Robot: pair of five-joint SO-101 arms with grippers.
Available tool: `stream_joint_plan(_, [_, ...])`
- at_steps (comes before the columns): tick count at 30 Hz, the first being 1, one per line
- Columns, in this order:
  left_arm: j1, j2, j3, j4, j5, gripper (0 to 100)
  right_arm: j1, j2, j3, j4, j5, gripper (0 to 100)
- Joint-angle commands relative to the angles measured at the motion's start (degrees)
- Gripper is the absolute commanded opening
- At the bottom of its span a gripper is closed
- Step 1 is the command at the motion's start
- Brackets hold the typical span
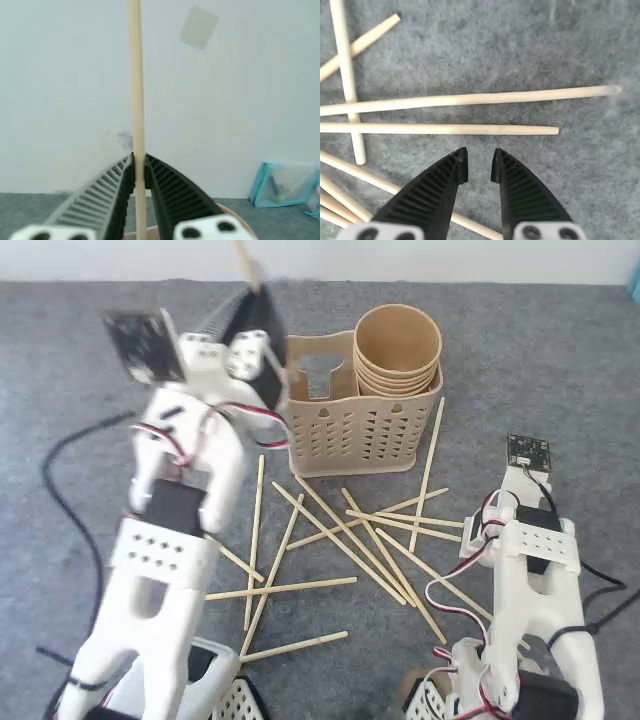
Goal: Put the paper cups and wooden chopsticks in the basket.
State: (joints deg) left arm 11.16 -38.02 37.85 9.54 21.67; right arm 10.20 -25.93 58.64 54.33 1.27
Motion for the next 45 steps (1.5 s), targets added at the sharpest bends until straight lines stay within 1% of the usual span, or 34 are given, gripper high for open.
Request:
stream_joint_plan(1, [3.9,0.1,8.5,-23.2,-1.8,1,-0.5,-0.2,-0.5,-0.7,0.0,9.4])
stream_joint_plan(2, [4.7,1.5,10.6,-27.9,-4.1,1,-0.5,-0.2,-0.5,-0.7,0.0,9.4])
stream_joint_plan(3, [5.5,3.3,12.3,-30.7,-6.5,1,-0.5,-0.3,-0.5,-0.7,0.0,9.4])
stream_joint_plan(6, [6.4,9.3,12.8,-32.3,-10.0,1,-0.5,-0.3,-0.5,-0.7,0.0,9.4])
stream_joint_plan(7, [6.4,10.9,12.7,-32.4,-10.1,1,-0.5,-0.3,-0.5,-0.7,0.0,9.4])
stream_joint_plan(11, [5.9,15.7,12.1,-37.5,-10.5,1,-0.5,-0.3,-0.5,-0.7,0.0,9.4])
stream_joint_plan(17, [6.2,16.6,14.1,-37.5,-10.5,1,-0.5,-0.4,-0.5,-0.7,0.2,9.4])
stream_joint_plan(19, [5.9,16.9,14.5,-37.5,-10.5,2,-0.5,-0.4,-0.5,-0.7,2.0,9.2])
stream_joint_plan(21, [5.6,17.0,15.2,-37.2,-10.5,6,-0.4,-0.4,-0.5,-0.6,2.6,9.1])
stream_joint_plan(23, [5.6,16.4,16.5,-35.5,-10.1,16,-0.4,-0.4,-0.5,-0.6,2.7,9.1])
stream_joint_plan(26, [5.6,16.3,16.4,-29.4,-10.3,30,-0.4,-0.3,-0.5,-0.6,2.7,9.1])
stream_joint_plan(28, [5.5,14.9,15.5,-25.1,-10.5,34,-0.3,-0.3,-0.5,-0.6,2.7,9.1])
stream_joint_plan(32, [3.2,7.4,14.1,-14.9,-10.5,34,0.0,-0.3,-0.4,-0.6,2.7,9.1])
stream_joint_plan(34, [1.3,1.9,12.8,-6.1,-10.5,34,0.0,-0.3,-0.4,-0.6,2.7,9.1])
stream_joint_plan(37, [-2.1,-6.9,9.0,10.5,-10.5,34,0.0,-0.3,-0.4,-0.7,2.6,9.1])
stream_joint_plan(40, [-6.3,-13.8,5.1,23.9,-10.1,34,0.0,-0.4,-0.4,-0.9,-0.3,9.1])
stream_joint_plan(45, [-12.4,-21.9,3.9,35.9,-10.0,34,-0.4,-0.8,-0.9,-1.3,-6.6,9.1])
